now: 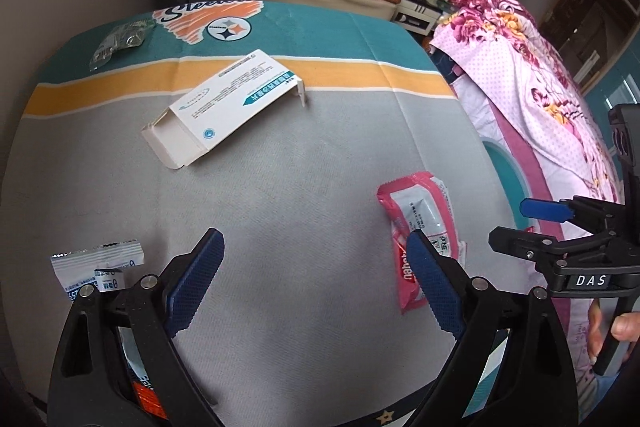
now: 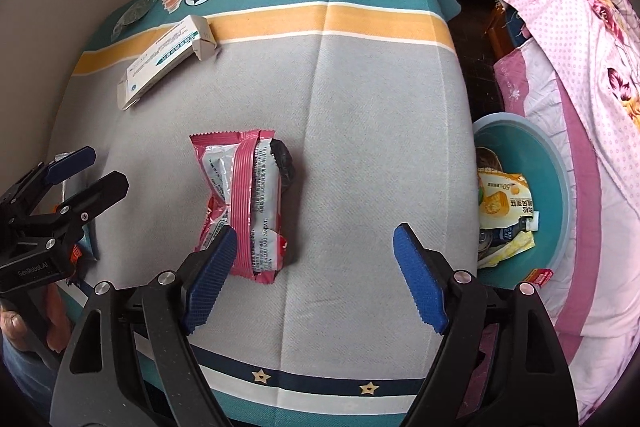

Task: Collect trash
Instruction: 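Move both grippers back over the table toward the box and pink packet, then grasp the white medicine box with the left gripper while the right gripper grasps the pink-striped snack packet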

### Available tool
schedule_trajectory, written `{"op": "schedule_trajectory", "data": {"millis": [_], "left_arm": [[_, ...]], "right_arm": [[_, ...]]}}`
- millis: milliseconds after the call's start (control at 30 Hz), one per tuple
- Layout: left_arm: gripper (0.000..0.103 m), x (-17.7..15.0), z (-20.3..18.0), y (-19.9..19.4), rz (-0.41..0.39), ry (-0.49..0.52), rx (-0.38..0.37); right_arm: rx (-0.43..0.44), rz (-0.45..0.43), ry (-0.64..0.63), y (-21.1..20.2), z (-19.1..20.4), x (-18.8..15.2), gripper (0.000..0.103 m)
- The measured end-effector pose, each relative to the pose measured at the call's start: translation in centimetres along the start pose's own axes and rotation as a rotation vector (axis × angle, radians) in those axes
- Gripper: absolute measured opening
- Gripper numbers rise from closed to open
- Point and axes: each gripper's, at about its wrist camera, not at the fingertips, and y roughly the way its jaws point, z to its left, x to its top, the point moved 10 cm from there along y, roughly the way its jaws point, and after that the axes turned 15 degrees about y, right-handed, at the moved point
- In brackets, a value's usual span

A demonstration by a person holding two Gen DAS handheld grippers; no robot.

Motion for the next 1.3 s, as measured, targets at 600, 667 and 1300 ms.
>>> {"op": "schedule_trajectory", "data": {"millis": [600, 667, 1300], "left_arm": [[0.092, -0.7, 4.9, 0.2, 0.015, -0.067, 0.028], [0.092, -0.6, 5.0, 0.3, 0.019, -0.063, 0.031], [0.092, 6.7, 7.1, 4.1, 0.113, 0.194, 0.005]], "right_arm": [[0.028, 0.069, -0.011, 5.4, 3.8, -0.1, 0.068], [0.058, 0.090, -0.003, 5.7, 3.9, -0.2, 0.047], [0.079, 0.026, -0.019, 4.2, 4.1, 6.1, 0.031]]}}
